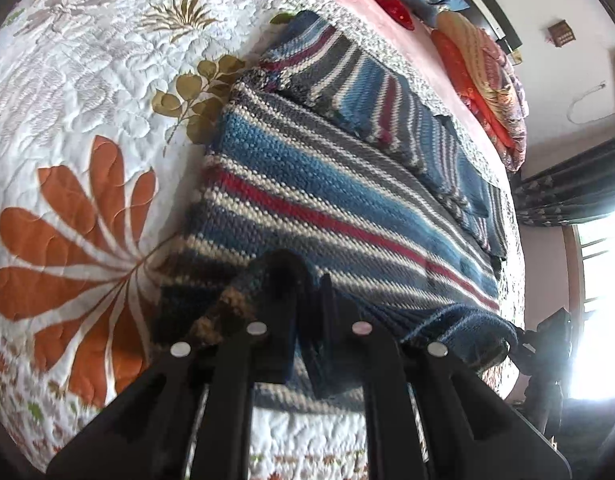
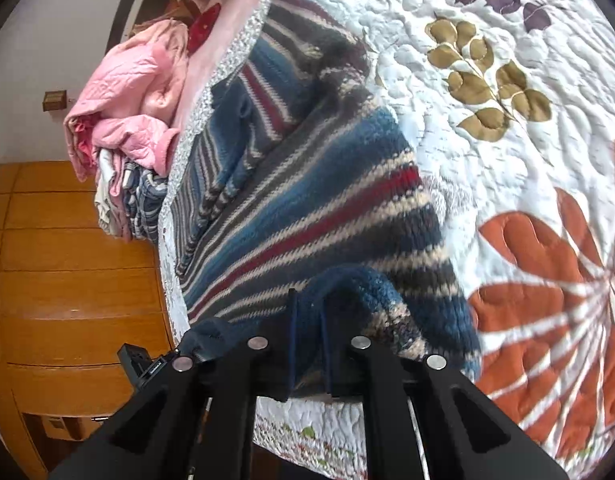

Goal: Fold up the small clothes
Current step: 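Lift the ribbed hem with both tools and fold it toward the collar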

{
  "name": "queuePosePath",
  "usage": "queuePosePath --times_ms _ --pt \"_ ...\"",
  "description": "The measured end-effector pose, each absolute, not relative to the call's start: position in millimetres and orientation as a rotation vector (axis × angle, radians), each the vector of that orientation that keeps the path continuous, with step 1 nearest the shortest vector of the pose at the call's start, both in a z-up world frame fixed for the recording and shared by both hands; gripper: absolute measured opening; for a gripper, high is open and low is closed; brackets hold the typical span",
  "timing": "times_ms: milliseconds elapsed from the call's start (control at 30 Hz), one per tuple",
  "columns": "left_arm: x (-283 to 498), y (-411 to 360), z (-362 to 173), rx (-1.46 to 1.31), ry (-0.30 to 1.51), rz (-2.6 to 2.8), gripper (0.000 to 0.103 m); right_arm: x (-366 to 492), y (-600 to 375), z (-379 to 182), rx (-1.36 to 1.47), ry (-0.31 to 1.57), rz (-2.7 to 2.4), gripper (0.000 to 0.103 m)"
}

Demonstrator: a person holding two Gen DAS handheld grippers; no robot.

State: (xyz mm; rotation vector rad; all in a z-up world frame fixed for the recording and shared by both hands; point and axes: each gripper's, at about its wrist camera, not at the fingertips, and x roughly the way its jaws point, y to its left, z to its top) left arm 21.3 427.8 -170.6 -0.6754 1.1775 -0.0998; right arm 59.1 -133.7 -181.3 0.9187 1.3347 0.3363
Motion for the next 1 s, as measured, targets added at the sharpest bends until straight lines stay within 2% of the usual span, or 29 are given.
queuePosePath --times_ms 300,400,467,600,767,900,1000 --pt "34 435 -187 -0.731 1.2 -0.121 0.014 70 -136 -199 0.932 1.363 0.332 0.015" --pt "30 441 -185 -0.784 1.201 -0.142 0.02 69 -141 -200 0.956 1.362 0.338 0.021" --pt "24 447 -180 -0.79 1.188 -0.143 0.028 67 -146 -198 0.951 1.355 0.327 0.034" --pt "10 464 -167 -0.797 1.152 -0.119 0.03 62 -161 -185 0.93 1.318 0.295 0.04" --pt "4 472 -145 -0.662 1.124 -0.086 0.033 58 -168 -165 0.823 1.306 0.28 0.047" --pt "19 451 -134 -0.491 1.132 -0.113 0.045 62 -157 -147 0.7 1.292 0.299 0.051" --pt "38 422 -134 -0.319 1.156 -0.154 0.048 69 -139 -135 0.578 1.291 0.327 0.06"
